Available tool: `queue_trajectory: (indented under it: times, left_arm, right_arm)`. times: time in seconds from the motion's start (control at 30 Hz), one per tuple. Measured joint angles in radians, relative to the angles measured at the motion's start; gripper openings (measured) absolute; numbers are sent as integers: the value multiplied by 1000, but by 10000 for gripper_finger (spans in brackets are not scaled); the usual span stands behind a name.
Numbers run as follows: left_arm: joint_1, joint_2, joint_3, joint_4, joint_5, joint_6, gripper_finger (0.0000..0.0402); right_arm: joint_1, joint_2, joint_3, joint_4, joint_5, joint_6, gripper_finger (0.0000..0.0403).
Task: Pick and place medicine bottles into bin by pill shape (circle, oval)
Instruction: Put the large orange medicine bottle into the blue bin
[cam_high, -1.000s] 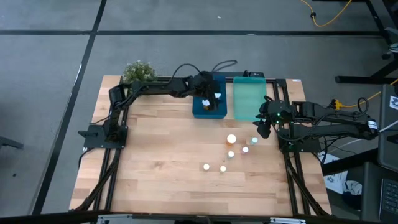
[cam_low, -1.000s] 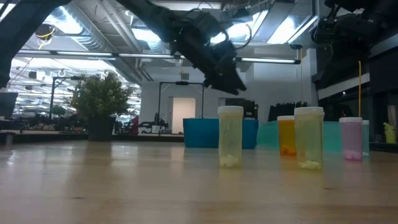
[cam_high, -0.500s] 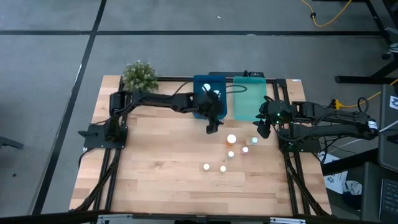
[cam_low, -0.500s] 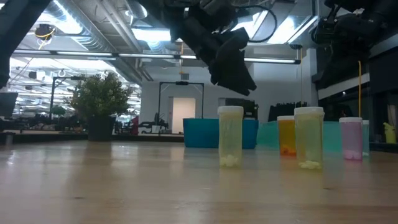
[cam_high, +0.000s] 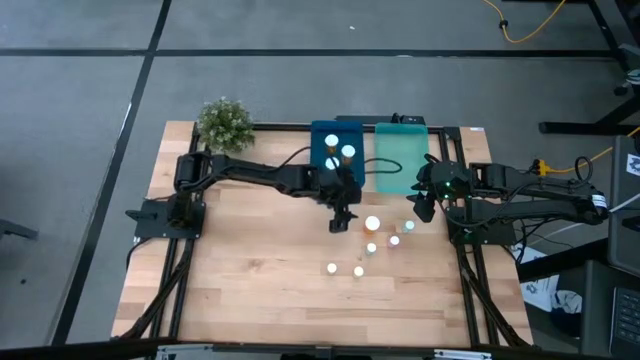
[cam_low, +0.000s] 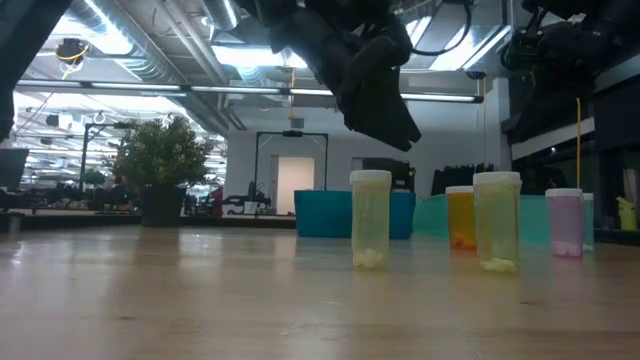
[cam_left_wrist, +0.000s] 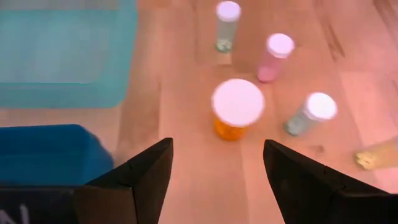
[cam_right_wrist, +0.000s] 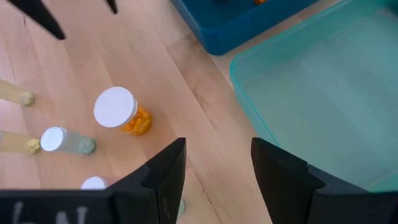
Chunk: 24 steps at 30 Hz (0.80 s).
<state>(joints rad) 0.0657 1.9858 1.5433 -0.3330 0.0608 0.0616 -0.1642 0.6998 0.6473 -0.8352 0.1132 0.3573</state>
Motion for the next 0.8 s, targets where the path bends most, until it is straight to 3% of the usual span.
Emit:
queue_trajectory:
  times: [0.4,0.8]
  left_arm:
    - [-55,47,-1,-35,10,-16,241]
    - [-36,198,-1,124,1,-49,241]
  right_arm:
    - [0,0,0,0,0,0,183]
    - [0,0,0,1,0,1,183]
